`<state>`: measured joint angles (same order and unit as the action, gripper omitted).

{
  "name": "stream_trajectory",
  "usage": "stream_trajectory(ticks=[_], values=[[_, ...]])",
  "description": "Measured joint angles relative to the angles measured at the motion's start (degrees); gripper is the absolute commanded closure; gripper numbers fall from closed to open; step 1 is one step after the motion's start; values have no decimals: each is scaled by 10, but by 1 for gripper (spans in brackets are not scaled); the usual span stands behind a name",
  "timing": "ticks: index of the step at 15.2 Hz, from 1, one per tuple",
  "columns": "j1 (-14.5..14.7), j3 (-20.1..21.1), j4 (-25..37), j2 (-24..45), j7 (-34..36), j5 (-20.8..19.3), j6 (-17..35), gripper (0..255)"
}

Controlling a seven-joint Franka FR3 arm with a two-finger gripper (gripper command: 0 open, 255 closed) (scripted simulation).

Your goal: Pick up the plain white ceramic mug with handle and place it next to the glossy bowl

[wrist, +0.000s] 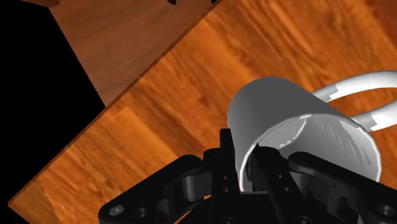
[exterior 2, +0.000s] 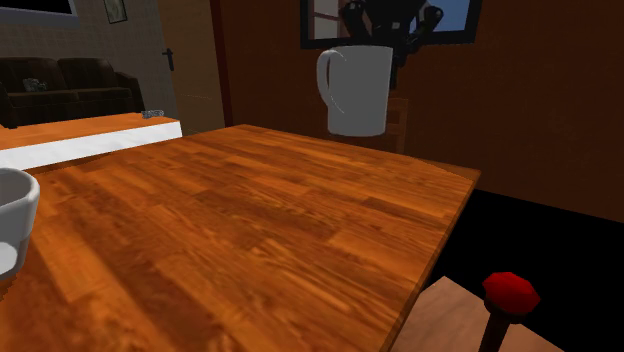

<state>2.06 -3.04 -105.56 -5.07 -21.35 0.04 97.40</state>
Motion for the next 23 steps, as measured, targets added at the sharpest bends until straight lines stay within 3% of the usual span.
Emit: stream_trajectory(ticks=[13, 23], values=[[68, 94, -135, -134, 152, 32, 4, 255], [122, 181, -172, -185, 277, 77, -1, 255]])
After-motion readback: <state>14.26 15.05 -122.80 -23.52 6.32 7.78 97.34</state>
